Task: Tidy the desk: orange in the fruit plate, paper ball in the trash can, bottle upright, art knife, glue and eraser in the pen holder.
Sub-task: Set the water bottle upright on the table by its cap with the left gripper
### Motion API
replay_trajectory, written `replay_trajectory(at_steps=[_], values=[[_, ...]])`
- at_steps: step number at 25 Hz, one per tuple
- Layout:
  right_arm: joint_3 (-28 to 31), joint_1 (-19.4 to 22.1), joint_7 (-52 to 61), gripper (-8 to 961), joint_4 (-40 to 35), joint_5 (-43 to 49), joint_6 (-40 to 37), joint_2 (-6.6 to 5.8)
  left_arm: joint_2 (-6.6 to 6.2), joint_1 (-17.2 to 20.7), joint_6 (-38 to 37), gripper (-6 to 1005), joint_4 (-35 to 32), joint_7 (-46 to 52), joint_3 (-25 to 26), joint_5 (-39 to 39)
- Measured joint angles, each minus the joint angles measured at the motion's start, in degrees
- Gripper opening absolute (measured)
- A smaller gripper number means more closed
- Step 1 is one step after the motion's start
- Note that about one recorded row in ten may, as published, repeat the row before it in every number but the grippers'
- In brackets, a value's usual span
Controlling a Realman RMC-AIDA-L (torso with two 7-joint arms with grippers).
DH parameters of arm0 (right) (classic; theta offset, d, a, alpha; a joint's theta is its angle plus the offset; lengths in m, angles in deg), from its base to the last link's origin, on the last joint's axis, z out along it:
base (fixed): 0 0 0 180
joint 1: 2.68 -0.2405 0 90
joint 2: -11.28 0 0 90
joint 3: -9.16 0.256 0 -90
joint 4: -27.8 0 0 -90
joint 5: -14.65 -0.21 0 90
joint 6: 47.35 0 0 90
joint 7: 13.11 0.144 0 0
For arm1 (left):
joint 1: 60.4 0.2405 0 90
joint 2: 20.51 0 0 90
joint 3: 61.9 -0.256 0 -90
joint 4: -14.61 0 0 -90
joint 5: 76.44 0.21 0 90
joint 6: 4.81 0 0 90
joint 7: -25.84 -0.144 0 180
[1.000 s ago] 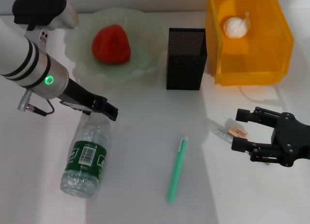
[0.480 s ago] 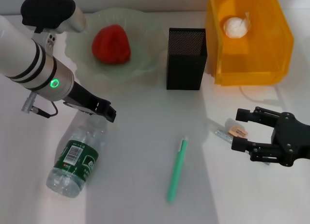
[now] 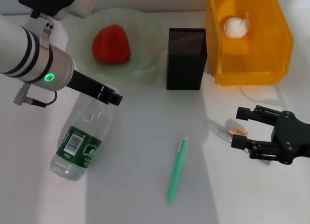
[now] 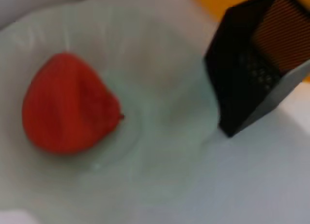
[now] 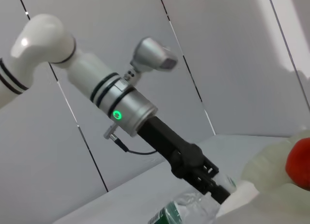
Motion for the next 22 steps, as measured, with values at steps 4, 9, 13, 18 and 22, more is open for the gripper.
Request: replay_trajectory(at_steps=[4, 9, 13, 18, 22], values=[[0.4, -0.1, 0.1, 852, 0.0, -0.3, 0.0, -0.01, -0.21, 5.1, -0.2, 446, -6.8, -6.2, 2.8, -9.2], [0.9, -0.8, 0.6, 851, 0.0, -0.3, 0.0, 0.27, -0.17, 9.5, 0.3, 447, -7.7, -15.2, 6.9, -20.8], [1.0, -1.2, 1.3, 851, 0.0, -0.3, 0.0, 0.43, -0.21, 13.4, 1.6, 448, -7.1, -24.1, 9.5, -30.6], [1.6, -1.5, 1.5, 852, 0.9, -1.0, -0.3, 0.66, -0.2, 17.5, 2.8, 449, -4.3, -36.0, 11.6, -41.8], [2.3, -1.6, 1.5, 852, 2.4, -2.0, -0.6, 0.62, -0.15, 19.6, 3.5, 450, 2.5, -47.3, 13.1, -52.9]])
